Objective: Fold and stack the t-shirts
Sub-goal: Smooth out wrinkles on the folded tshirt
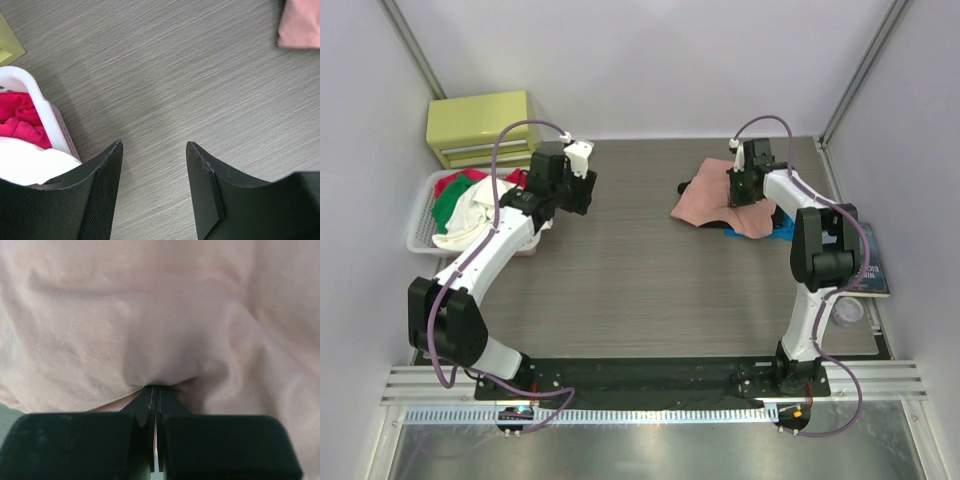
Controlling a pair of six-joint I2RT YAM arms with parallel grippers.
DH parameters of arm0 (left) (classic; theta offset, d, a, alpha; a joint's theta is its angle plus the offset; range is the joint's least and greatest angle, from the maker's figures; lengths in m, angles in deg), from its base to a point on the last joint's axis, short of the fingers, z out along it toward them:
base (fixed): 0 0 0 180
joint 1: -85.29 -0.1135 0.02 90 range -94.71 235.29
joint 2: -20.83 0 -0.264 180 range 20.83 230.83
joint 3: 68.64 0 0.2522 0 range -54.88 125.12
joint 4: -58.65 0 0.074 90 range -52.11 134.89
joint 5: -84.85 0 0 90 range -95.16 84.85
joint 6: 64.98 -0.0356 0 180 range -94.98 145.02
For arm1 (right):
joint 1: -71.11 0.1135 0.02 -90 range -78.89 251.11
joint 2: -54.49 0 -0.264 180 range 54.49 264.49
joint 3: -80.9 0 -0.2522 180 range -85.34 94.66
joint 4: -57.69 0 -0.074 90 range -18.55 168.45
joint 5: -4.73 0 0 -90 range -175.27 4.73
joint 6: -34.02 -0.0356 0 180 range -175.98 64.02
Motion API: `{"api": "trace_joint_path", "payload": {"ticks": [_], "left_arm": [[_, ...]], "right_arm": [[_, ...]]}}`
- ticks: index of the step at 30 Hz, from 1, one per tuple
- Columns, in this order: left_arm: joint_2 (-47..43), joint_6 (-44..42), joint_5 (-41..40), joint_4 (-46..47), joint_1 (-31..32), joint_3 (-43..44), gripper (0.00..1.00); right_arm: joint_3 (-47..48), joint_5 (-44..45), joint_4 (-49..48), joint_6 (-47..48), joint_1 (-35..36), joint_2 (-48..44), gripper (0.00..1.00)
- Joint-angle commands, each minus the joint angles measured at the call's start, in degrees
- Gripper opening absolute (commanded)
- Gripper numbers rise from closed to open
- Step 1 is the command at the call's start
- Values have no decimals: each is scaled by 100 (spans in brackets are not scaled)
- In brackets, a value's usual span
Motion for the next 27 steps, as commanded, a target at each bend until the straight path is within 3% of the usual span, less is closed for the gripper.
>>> {"api": "trace_joint_path", "payload": {"ticks": [1, 11, 17, 19, 20, 21, 23, 27], "left_arm": [[33, -64, -4, 152, 2, 143, 55], [86, -73, 4, 125, 2, 186, 55], [208, -30, 161, 125, 2, 151, 58], [331, 58, 303, 90, 20, 204, 62], [462, 76, 399, 55, 20, 317, 64], [524, -2, 409, -15, 90, 397, 65], [674, -143, 374, -112, 187, 624, 66], [1121, -372, 303, -647, 476, 1310, 66]], "right_arm": [[467, -189, 339, -145, -16, 651, 1], [-129, -102, 75, 31, -15, 63, 1], [-552, -58, -294, 268, -24, -1079, 2], [-596, -23, -356, 347, -16, -1499, 15], [-640, 108, -373, 356, -16, -1650, 28], [-666, 231, -452, 382, -16, -1817, 34], [-711, 738, -514, 549, -33, -2178, 45], [-640, 1146, -164, 822, -103, -2319, 56]]}}
